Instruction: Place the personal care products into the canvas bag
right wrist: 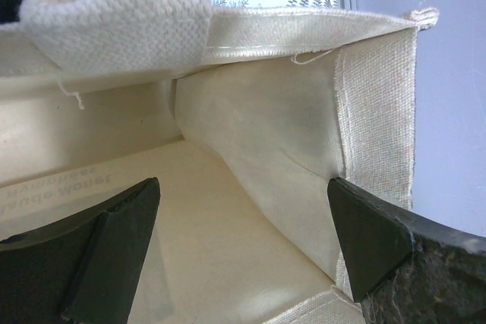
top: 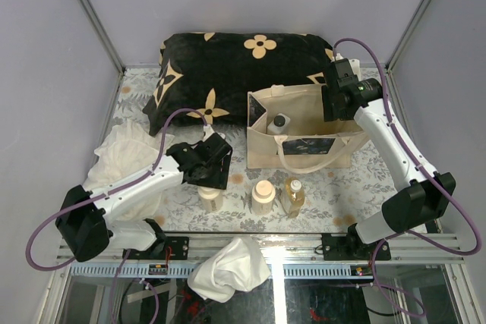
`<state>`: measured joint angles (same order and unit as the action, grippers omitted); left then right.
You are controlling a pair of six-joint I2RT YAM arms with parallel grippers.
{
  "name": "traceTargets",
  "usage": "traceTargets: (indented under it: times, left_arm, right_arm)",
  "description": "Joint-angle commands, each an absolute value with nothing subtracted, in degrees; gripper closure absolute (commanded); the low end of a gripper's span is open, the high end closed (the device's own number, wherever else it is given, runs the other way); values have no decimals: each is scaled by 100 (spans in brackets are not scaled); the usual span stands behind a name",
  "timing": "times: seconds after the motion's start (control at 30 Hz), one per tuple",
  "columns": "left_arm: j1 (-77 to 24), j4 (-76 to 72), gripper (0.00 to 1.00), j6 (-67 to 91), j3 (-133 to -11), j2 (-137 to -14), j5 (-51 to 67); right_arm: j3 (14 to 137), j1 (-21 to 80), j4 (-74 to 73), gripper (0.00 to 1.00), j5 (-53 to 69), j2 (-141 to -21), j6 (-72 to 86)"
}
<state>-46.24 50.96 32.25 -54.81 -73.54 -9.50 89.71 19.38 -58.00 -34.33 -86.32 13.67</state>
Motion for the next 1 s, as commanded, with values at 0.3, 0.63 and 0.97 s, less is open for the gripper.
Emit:
traceTargets:
  times: [0.3, 0.63, 0.97]
  left_arm:
    - [-4619, 5076, 28, 3164, -5403, -7170, -798]
    - [-4617, 5383, 16, 3262, -5422, -7032, -739]
    - [-4617, 5502, 16, 3402, -5209, -6855, -617]
  right_arm:
    - [8984, 1887, -5782, 1, -3494, -8420, 1318]
    - [8914, 1882, -5779, 1, -3497, -8394, 1318]
    - [8879, 1884, -5758, 1, -3465, -8420, 1326]
